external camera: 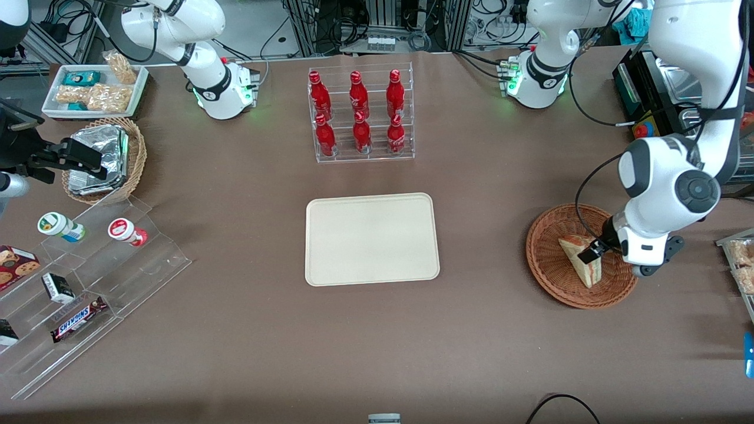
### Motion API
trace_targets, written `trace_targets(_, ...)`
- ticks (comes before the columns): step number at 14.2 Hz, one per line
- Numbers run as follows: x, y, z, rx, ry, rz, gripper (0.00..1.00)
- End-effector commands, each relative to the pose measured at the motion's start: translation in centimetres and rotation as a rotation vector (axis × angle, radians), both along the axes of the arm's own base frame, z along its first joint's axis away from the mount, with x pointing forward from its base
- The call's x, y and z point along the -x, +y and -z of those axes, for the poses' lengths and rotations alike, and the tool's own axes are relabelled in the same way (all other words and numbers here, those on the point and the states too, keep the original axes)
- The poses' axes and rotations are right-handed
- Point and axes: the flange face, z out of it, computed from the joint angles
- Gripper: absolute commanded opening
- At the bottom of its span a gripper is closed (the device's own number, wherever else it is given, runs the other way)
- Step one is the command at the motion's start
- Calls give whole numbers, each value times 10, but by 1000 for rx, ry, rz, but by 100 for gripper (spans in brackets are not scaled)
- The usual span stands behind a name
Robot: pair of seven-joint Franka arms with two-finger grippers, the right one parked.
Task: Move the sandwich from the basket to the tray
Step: 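Lower the open left gripper onto the sandwich in the wicker basket, then close the left gripper on the sandwich and lift it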
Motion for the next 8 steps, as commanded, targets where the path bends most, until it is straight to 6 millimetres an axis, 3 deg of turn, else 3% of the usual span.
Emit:
trace_targets(1, -2, -1, 25, 3, 11, -17, 98)
trace_targets(3, 0, -1, 31, -4, 24, -3, 27)
trace_targets(4, 0, -1, 30, -3, 26, 24, 10)
trace_targets(6, -1, -1, 24, -2, 22, 65, 6)
trace_targets(8, -2, -14, 13, -2, 25, 129, 3)
